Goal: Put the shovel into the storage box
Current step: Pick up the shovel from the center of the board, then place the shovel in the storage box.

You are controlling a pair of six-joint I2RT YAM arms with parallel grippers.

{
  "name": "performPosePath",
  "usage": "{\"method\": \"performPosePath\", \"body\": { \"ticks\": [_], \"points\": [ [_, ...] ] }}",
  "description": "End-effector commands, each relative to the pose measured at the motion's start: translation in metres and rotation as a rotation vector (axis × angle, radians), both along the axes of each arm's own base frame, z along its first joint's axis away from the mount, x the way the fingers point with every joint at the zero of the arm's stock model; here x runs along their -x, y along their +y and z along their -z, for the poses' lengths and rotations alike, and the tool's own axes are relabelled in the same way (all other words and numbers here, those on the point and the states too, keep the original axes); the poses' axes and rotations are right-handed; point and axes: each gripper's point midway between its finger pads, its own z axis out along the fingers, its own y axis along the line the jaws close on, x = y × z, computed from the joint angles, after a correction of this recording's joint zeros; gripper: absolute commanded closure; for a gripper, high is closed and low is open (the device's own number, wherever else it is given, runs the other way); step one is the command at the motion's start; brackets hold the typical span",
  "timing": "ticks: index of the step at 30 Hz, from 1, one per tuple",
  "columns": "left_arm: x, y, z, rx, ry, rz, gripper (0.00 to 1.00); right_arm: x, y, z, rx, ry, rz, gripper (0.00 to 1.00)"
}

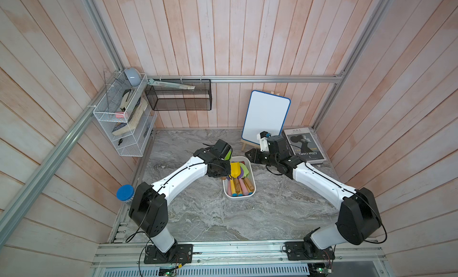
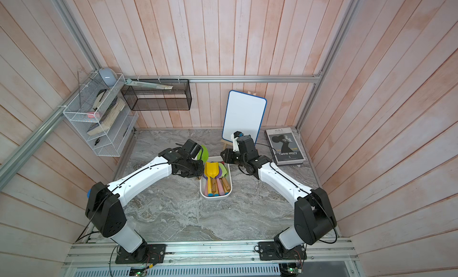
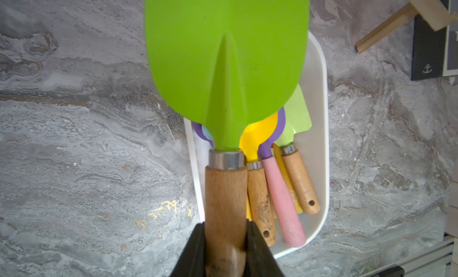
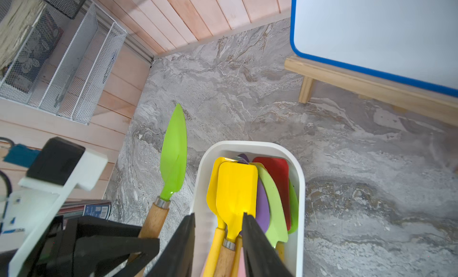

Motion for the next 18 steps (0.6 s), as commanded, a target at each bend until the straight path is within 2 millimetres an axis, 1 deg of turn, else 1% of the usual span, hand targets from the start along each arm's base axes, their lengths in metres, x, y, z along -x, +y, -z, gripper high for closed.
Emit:
{"method": "performPosePath", "body": {
  "ticks": [1, 4, 10, 15, 18],
  "points": [
    [-0.001, -0.012, -0.002, 0.002, -0.004, 0.005, 0.78, 0.000, 0.000, 0.001, -0.013, 0.016, 0.000, 0.62],
    [0.002, -0.021, -0.003, 0.013, 0.002, 0.022, 0.78, -0.002, 0.006, 0.003, -0.017, 0.027, -0.016, 0.61],
    [0.006, -0.036, -0.014, 0.053, -0.003, 0.053, 0.78, -0.005, 0.015, 0.014, -0.035, 0.047, -0.049, 0.60],
    [0.011, -0.049, -0.020, 0.114, 0.011, 0.093, 0.78, -0.003, 0.023, 0.015, -0.068, 0.043, -0.092, 0.60],
    [0.012, -0.052, -0.021, 0.139, 0.012, 0.097, 0.78, -0.002, 0.025, 0.015, -0.073, 0.038, -0.108, 0.60]
  ]
}}
